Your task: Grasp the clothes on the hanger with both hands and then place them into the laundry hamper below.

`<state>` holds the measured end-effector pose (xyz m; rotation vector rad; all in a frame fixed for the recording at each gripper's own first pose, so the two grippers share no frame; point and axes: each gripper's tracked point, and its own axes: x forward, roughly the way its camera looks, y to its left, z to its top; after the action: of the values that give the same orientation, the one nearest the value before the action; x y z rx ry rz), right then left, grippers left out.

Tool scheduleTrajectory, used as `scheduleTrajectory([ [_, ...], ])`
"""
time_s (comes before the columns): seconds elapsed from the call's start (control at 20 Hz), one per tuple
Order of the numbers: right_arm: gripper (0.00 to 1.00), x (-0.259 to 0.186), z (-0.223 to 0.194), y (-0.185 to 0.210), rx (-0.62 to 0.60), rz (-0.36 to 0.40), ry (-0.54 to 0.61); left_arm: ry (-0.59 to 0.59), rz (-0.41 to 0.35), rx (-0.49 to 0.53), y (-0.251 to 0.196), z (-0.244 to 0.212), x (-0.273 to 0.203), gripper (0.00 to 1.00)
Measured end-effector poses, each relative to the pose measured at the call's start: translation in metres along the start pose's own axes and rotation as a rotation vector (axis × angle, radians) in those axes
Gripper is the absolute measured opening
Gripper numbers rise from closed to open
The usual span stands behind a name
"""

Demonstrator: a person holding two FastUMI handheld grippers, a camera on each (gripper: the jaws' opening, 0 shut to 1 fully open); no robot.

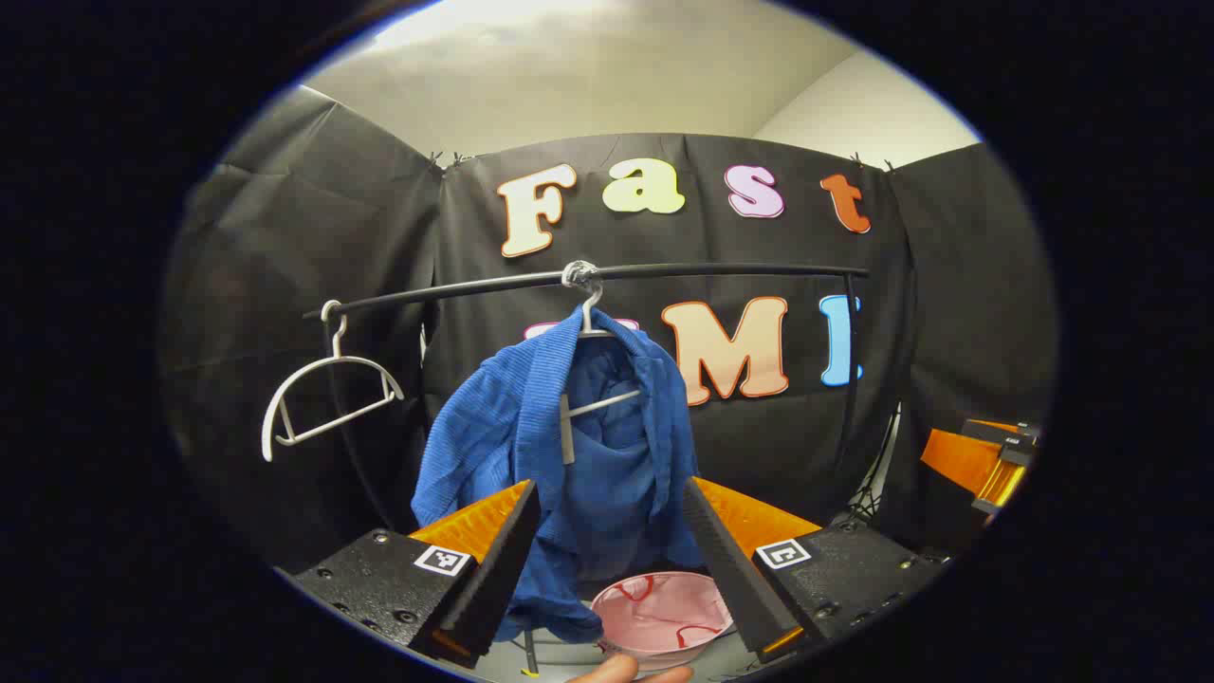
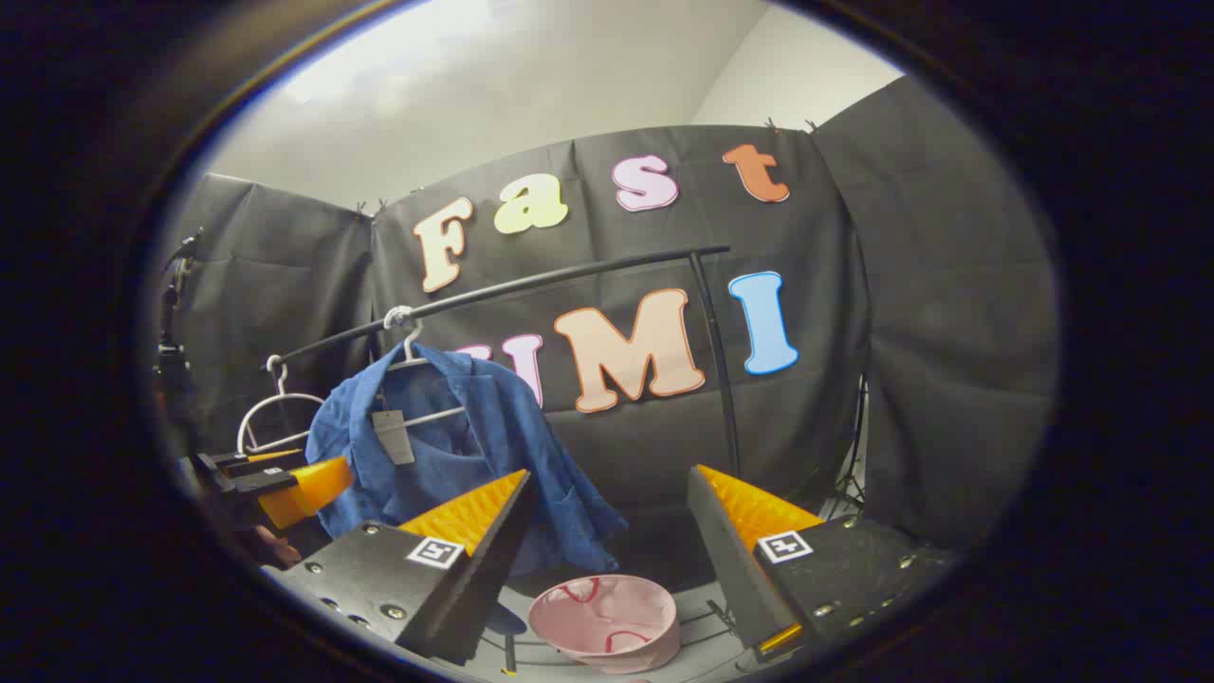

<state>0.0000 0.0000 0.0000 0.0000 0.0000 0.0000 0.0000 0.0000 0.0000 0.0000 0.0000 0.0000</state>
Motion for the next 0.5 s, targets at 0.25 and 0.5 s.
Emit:
scheduleTrajectory([
  [0.25, 0.94, 0.003, -0.009, 0.004, -0.004, 0.020, 0.022, 0.005, -0.014, -0.008, -0.007, -0.003, 0.008, 0.94],
  [0.5, 0.94, 0.019, 0.003, 0.006, 0.001, 0.035, -0.002, 0.038, 0.004, -0.025, 0.005, -0.013, 0.016, 0.93],
])
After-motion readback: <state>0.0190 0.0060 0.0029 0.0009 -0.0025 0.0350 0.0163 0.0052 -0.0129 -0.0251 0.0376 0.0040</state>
